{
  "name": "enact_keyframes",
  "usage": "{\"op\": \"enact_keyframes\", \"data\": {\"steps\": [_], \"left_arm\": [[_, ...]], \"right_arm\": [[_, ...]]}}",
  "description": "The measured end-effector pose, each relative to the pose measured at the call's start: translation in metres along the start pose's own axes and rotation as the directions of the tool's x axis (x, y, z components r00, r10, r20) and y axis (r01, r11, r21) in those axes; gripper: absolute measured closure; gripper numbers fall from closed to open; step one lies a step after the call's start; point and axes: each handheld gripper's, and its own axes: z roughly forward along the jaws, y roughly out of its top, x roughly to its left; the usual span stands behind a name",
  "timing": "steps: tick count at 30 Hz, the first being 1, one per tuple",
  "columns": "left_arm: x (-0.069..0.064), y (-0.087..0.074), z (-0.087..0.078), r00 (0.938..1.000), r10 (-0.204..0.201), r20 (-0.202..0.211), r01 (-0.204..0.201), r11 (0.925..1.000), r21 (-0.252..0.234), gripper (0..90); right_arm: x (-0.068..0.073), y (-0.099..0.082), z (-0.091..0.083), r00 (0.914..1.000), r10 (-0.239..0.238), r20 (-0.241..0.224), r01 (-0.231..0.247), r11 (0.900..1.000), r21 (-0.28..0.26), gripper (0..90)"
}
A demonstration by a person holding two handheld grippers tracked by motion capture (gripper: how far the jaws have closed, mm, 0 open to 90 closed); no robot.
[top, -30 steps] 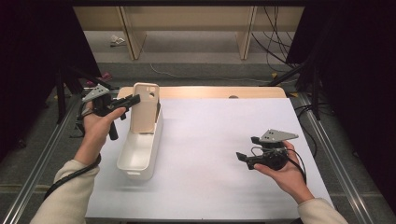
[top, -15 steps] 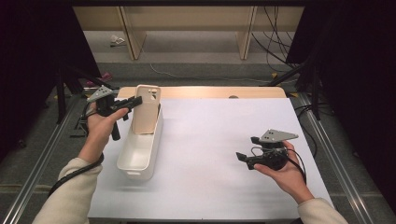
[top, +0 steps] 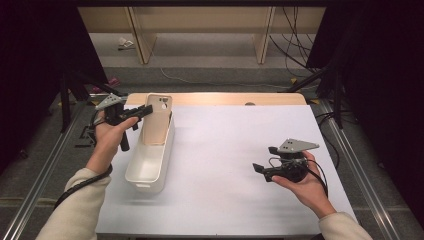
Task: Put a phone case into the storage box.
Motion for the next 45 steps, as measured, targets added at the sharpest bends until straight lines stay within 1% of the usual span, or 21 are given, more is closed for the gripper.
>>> {"op": "enact_keyframes", "data": {"steps": [10,22,33,45], "left_arm": [[0.004,-0.005,0.004,0.9999,-0.013,-0.004,0.013,0.9998,0.012,80.9],[0.012,-0.012,0.008,0.9996,-0.026,-0.014,0.026,0.9988,0.041,80.8],[0.019,-0.016,0.013,0.9985,-0.048,-0.026,0.049,0.9969,0.061,80.7],[0.023,-0.02,0.019,0.9979,-0.052,-0.038,0.055,0.9947,0.086,80.6]], "right_arm": [[0.0,0.0,0.0,1.0,-0.002,-0.001,0.002,1.0,0.001,16.3],[0.0,0.0,0.001,1.0,0.002,-0.002,-0.002,1.0,0.002,16.3],[0.0,-0.001,0.001,1.0,0.004,-0.006,-0.004,1.0,0.002,16.3],[-0.001,-0.001,0.002,0.9999,0.006,-0.009,-0.006,1.0,0.003,16.3]]}}
